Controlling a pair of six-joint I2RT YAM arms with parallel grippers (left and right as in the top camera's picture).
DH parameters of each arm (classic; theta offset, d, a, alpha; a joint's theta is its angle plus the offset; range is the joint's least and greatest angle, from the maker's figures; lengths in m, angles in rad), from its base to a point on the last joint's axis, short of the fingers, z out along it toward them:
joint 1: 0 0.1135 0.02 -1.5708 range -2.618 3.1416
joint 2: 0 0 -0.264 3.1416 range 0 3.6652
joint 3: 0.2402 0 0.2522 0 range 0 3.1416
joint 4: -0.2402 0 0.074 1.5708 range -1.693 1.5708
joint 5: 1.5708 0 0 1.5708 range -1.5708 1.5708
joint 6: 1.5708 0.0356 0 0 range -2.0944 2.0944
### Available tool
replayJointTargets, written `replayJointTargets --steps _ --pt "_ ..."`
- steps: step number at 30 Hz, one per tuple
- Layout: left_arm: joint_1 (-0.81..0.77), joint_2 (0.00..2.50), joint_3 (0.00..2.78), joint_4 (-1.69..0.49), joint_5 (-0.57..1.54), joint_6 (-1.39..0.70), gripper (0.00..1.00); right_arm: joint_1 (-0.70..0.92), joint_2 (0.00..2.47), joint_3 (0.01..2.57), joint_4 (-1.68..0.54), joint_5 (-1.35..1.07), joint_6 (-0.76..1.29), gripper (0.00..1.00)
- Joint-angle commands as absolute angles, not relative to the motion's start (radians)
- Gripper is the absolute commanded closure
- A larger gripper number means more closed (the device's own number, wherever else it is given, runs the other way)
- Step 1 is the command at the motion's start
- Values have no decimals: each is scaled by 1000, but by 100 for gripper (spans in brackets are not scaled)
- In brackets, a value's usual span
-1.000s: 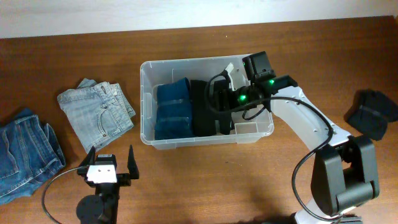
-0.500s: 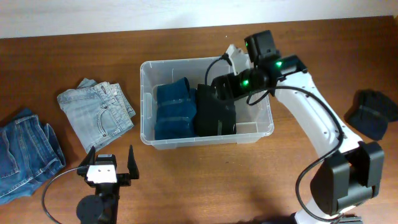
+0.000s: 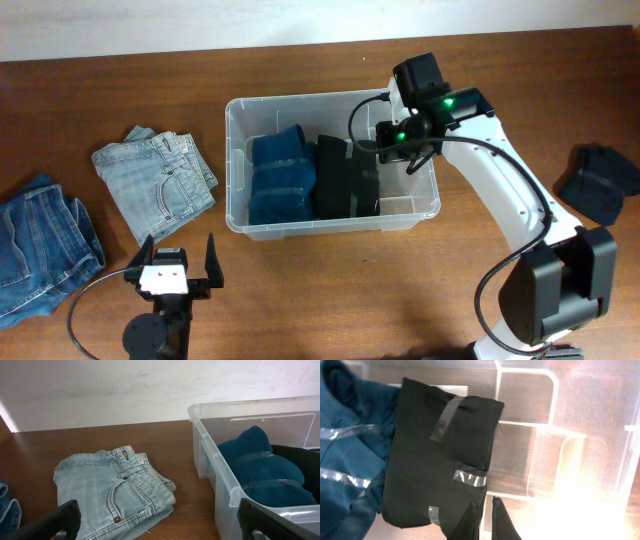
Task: Pack container
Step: 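Press the black roll down beside the teal roll and release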
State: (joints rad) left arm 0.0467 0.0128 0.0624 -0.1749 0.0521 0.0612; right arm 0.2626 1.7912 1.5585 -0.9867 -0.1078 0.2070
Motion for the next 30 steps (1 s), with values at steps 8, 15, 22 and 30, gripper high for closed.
replayJointTargets --steps 8,15,22,30 --pt "51 6 52 -173 48 77 0 337 1930 1548 -970 35 336 96" --pt "51 6 52 -173 48 77 0 352 2011 1548 -961 105 403 96" --pt "51 6 52 -173 48 77 0 353 2060 1548 -934 58 401 96" --pt "51 6 52 -173 48 77 0 353 2060 1548 -886 -155 235 96"
